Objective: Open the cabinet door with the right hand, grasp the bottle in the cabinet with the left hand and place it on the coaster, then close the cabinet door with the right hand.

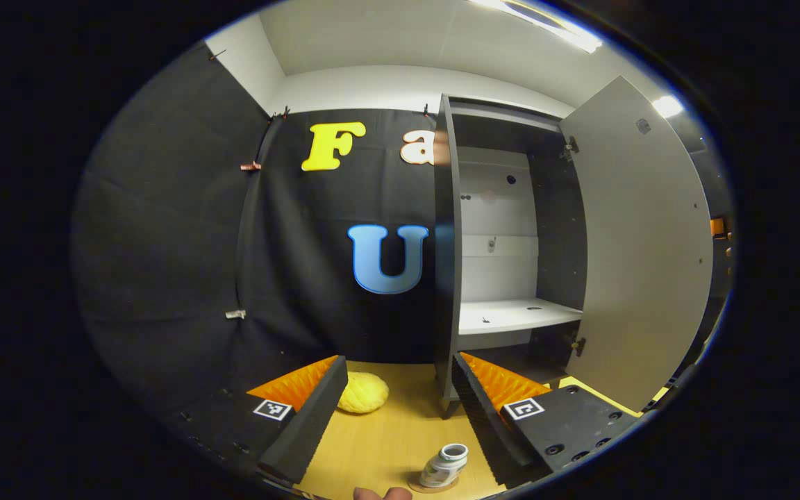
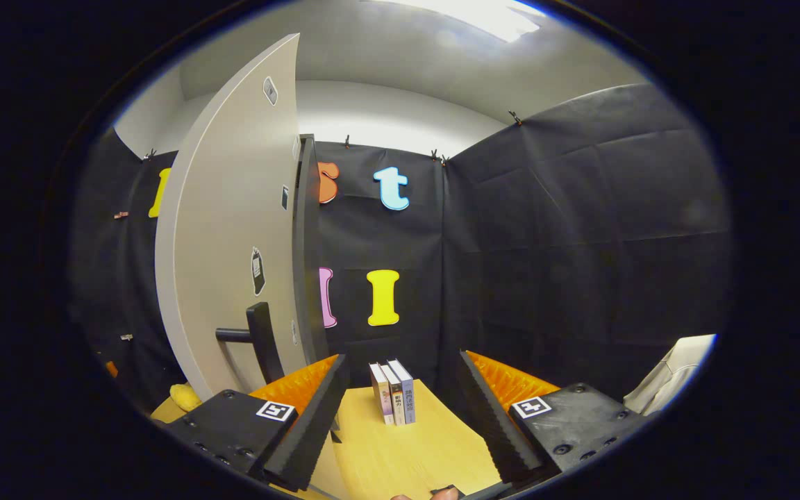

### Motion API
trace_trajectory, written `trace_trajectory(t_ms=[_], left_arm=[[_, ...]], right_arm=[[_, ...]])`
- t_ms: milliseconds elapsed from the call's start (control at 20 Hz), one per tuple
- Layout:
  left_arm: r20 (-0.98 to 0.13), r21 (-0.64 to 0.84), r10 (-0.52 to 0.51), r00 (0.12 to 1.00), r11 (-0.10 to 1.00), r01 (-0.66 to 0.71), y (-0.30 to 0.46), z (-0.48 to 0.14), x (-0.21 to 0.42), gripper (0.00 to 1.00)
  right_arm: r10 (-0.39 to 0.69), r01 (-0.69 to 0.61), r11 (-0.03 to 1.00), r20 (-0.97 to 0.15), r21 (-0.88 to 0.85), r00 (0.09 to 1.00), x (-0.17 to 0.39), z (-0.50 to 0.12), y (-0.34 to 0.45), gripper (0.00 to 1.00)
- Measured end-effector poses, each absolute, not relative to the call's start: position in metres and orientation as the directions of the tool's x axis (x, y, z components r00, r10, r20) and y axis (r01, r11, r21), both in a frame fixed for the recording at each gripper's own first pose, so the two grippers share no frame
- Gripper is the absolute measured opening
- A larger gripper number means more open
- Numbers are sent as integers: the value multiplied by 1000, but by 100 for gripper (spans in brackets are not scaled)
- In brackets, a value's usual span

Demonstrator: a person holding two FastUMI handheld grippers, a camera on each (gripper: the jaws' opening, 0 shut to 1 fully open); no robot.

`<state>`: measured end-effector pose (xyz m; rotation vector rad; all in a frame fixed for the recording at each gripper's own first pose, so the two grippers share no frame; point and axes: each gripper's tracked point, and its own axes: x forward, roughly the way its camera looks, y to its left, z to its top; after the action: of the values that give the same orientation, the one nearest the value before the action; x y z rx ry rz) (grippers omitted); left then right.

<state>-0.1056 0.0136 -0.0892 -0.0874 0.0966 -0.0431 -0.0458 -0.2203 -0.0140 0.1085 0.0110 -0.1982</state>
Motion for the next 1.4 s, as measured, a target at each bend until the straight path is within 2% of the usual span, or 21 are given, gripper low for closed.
trace_trajectory(t_ms=[100,550,800,1000,1400], left_arm=[[-121,-91,-27,992,996,16,17,-88,-103,95],[-184,-52,14,983,998,-24,32,-114,-98,95],[-204,-30,29,978,999,-36,42,-125,-100,95],[-208,-44,34,977,998,-44,47,-129,-103,95],[-197,-39,43,979,998,-52,55,-124,-106,95]], right_arm=[[-193,194,976,-24,96,981,-44,-15,-221,95],[-136,145,970,-57,196,989,-47,-24,-197,97],[-146,152,971,-49,182,988,-53,-20,-168,97],[-102,106,986,-37,128,994,-57,-15,-130,98],[7,2,979,-44,202,999,-45,-18,-65,98]])
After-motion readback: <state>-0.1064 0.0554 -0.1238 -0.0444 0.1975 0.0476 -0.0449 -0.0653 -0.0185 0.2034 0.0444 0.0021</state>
